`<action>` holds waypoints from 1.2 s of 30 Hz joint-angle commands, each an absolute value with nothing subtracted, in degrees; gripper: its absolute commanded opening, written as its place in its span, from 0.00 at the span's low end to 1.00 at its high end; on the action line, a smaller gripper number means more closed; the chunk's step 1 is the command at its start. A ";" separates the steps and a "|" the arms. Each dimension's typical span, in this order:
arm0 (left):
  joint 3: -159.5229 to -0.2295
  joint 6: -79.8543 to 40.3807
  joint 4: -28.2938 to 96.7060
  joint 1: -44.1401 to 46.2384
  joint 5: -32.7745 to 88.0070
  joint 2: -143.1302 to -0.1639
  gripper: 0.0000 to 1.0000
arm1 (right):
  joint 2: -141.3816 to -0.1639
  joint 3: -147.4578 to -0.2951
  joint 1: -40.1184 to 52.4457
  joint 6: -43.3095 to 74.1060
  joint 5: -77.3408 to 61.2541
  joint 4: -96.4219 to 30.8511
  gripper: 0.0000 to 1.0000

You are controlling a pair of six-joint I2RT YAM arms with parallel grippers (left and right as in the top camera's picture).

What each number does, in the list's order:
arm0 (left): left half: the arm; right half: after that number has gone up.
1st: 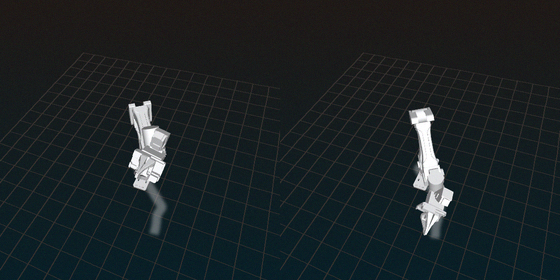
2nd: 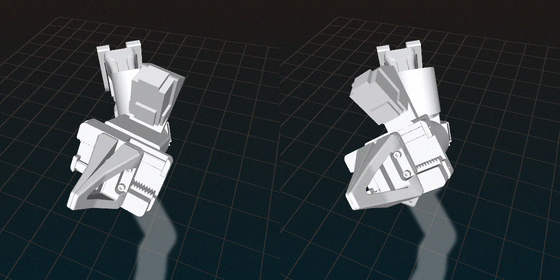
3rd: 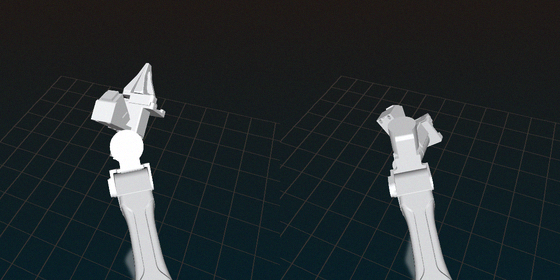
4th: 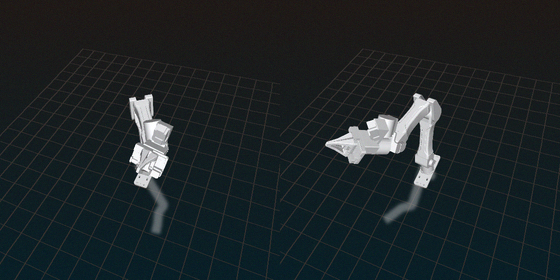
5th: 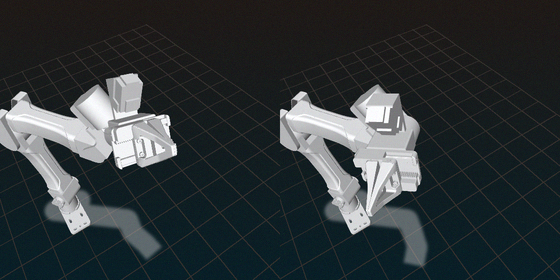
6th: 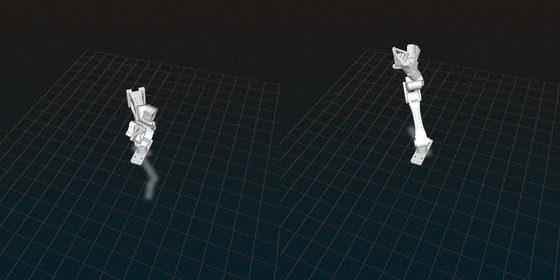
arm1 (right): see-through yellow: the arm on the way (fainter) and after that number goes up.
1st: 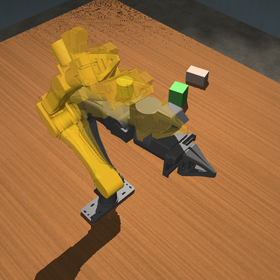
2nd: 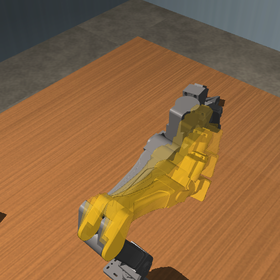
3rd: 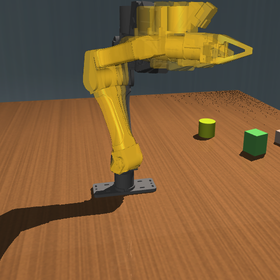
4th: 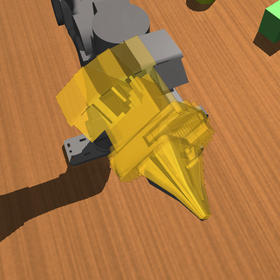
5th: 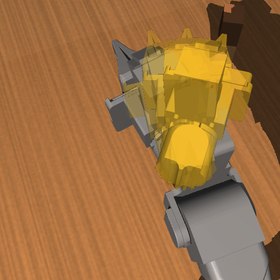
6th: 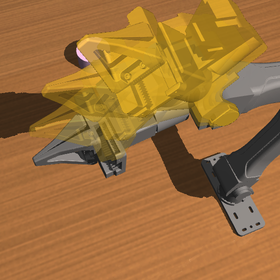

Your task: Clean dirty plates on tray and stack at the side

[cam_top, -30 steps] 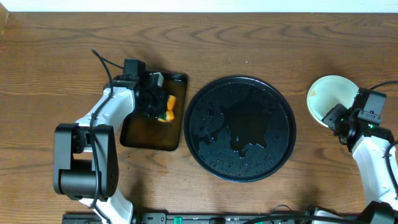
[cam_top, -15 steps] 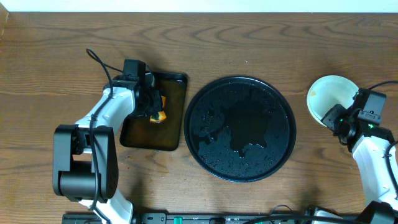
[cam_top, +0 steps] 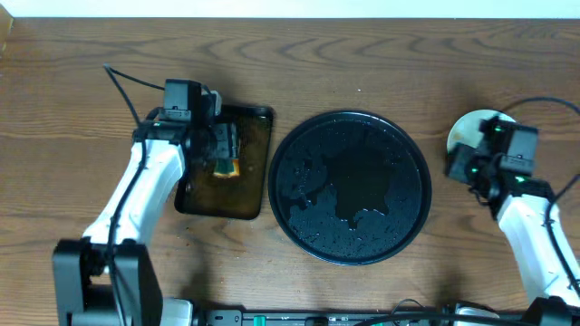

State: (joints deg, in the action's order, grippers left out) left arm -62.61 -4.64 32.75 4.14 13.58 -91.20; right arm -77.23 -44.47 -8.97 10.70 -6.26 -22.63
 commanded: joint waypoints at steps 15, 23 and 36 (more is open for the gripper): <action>-61.93 -10.17 56.14 3.95 10.94 -81.80 0.75 | -61.73 -45.19 1.91 5.34 -6.63 -41.12 0.99; -50.94 -9.37 51.27 3.95 10.39 -56.73 0.76 | -42.59 -40.66 1.96 5.50 -5.87 -45.91 0.99; -44.84 -9.28 49.65 3.95 9.80 -29.34 0.76 | -30.65 -36.62 1.93 5.52 -5.41 -50.33 0.99</action>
State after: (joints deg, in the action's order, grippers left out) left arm -45.34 -9.19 49.58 4.14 10.33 -30.87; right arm -30.81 -37.26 1.43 4.99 -5.76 -49.47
